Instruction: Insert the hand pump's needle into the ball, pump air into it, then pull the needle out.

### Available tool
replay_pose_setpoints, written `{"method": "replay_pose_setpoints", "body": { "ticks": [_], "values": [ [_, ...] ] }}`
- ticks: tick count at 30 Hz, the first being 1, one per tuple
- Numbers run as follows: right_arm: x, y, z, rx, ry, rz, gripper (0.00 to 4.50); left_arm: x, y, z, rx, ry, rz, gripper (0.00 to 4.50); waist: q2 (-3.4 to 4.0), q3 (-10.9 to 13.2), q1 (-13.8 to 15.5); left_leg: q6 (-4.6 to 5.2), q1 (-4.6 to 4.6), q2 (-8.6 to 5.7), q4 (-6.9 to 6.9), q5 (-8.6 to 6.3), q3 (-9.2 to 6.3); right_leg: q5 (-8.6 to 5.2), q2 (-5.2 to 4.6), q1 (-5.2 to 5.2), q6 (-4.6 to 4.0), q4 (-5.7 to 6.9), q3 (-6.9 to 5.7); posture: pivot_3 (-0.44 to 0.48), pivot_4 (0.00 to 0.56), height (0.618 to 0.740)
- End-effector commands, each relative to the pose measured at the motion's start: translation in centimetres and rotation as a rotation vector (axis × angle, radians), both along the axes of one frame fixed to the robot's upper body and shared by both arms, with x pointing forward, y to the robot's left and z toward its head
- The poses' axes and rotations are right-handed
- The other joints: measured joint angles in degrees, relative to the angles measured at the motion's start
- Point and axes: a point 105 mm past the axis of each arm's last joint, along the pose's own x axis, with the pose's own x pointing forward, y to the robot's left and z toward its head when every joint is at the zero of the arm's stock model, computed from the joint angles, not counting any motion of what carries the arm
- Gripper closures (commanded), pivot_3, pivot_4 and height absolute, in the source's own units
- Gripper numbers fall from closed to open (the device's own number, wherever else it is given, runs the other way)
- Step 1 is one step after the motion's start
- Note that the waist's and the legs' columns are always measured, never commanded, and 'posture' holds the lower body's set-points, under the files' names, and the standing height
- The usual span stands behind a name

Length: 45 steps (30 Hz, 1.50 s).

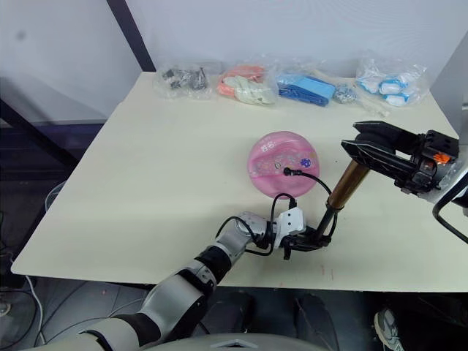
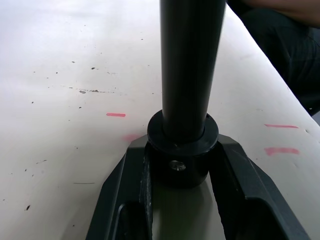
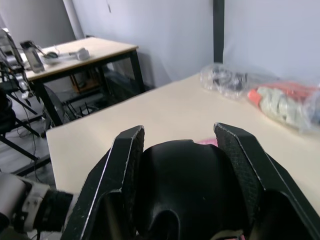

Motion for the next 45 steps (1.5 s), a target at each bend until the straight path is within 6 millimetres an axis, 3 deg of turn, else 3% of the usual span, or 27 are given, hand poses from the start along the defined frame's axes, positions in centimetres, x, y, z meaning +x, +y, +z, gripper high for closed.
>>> {"method": "replay_pose_setpoints", "body": {
  "ticks": [1, 3, 13, 23, 32, 34, 39, 45],
  "values": [
    [-1.0, -0.4, 3.1, 0.044, -0.116, 0.014, 2.76, -1.1, 2.0, -3.6, 0.131, 0.102, 0.025, 3.40, 0.02, -0.01, 0.00, 0.00, -0.09, 0.00, 0.01, 0.00, 0.01, 0.00, -0.01, -0.09, 0.00, 0.00, 0.00, 0.000, 0.150, 0.740],
    [-1.0, -0.1, 2.4, 0.043, -0.087, 0.024, 2.76, -1.1, 2.0, -3.7, 0.132, 0.103, 0.027, 3.40, 0.02, -0.01, 0.08, 0.00, -0.29, 0.00, 0.06, 0.01, 0.00, 0.02, 0.00, -0.28, -0.01, 0.02, 0.00, 0.000, 0.150, 0.740],
    [-0.5, 1.6, -5.3, 0.017, 0.059, 0.018, 2.76, -1.3, 2.0, -3.8, 0.136, 0.099, 0.025, 3.40, -0.10, -0.14, 0.00, -0.01, -0.27, 0.00, 0.08, 0.02, 0.01, 0.03, 0.05, -0.36, -0.02, 0.16, 0.02, 0.000, 0.150, 0.740],
    [-0.4, 2.3, -12.8, -0.109, 0.158, 0.010, 2.76, -1.3, 2.1, -3.8, 0.140, 0.095, 0.021, 3.40, -0.15, -0.19, -0.14, -0.02, 0.49, 0.02, 0.00, 0.00, 0.01, -0.12, 0.11, 0.29, 0.18, 0.15, 0.01, 0.000, 0.150, 0.740],
    [-0.3, 3.0, -16.9, -0.166, 0.168, -0.021, 2.76, -1.2, 1.9, -3.7, 0.138, 0.098, 0.026, 3.40, -0.14, -0.38, -0.20, -0.02, 0.57, 0.04, -0.01, 0.00, -0.01, -0.13, 0.13, 0.32, 0.20, 0.16, 0.02, 0.000, 0.150, 0.740],
    [-0.2, 2.9, -16.5, -0.149, 0.152, -0.030, 2.76, -1.3, 1.9, -3.8, 0.140, 0.097, 0.025, 3.40, -0.20, -0.41, -0.19, -0.03, 0.57, 0.04, -0.01, 0.00, 0.00, -0.13, 0.12, 0.33, 0.20, 0.16, 0.03, 0.000, 0.150, 0.740],
    [0.0, 2.2, -12.6, -0.115, 0.070, -0.023, 2.76, -1.1, 2.0, -3.8, 0.142, 0.098, 0.028, 3.40, -0.14, -0.37, -0.15, -0.02, 0.54, 0.04, -0.01, 0.00, -0.01, -0.12, 0.12, 0.32, 0.18, 0.16, 0.02, 0.000, 0.150, 0.740],
    [-0.6, 1.3, -5.6, -0.052, -0.036, 0.020, 2.76, -1.2, 2.0, -3.8, 0.145, 0.102, 0.024, 3.40, 0.31, 0.05, -0.04, -0.01, 0.27, -0.04, 0.02, 0.00, 0.03, 0.00, 0.01, 0.21, 0.02, 0.07, 0.05, 0.000, 0.150, 0.740]
  ]
}}
